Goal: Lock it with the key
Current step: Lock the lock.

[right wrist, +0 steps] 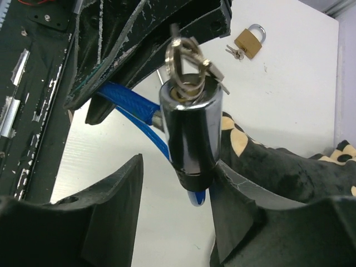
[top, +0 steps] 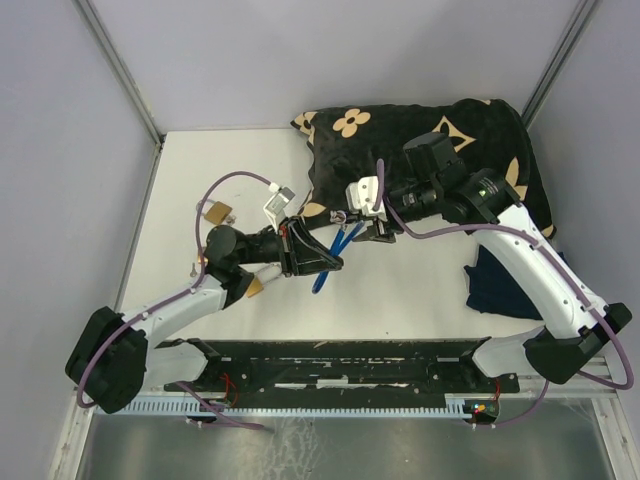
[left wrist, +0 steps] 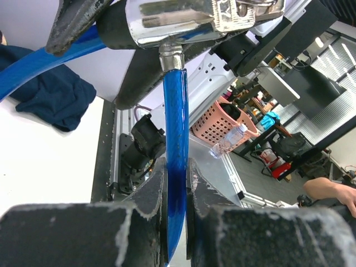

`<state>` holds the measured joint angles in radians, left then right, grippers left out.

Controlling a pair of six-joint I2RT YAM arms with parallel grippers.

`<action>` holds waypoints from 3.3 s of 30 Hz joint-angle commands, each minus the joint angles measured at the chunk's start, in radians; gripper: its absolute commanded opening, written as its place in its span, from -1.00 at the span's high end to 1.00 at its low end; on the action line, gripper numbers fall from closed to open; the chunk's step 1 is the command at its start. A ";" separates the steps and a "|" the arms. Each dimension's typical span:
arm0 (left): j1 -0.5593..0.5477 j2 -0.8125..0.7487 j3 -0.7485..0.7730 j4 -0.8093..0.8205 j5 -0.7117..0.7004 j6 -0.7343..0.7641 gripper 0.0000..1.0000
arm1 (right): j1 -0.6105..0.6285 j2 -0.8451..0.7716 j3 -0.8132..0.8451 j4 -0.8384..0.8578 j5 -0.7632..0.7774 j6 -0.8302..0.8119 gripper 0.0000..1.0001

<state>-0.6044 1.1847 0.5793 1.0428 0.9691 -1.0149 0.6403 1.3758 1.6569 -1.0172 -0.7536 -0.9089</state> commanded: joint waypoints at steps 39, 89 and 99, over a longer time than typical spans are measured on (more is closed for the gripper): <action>-0.339 -0.253 0.144 -0.577 -1.163 0.932 0.94 | -0.103 -0.047 -0.220 0.781 -0.124 1.256 -0.51; -0.463 -0.234 0.151 -0.417 -1.239 0.815 -0.27 | -0.114 -0.067 -0.455 1.595 -0.279 1.713 0.96; -0.462 -0.203 0.127 -0.304 -1.156 0.683 -0.18 | -0.115 -0.070 -0.501 1.798 -0.283 1.808 0.96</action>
<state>-1.0637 0.9695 0.7170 0.5976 -0.2325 -0.2432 0.5278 1.3350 1.1530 0.5957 -1.0275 0.8539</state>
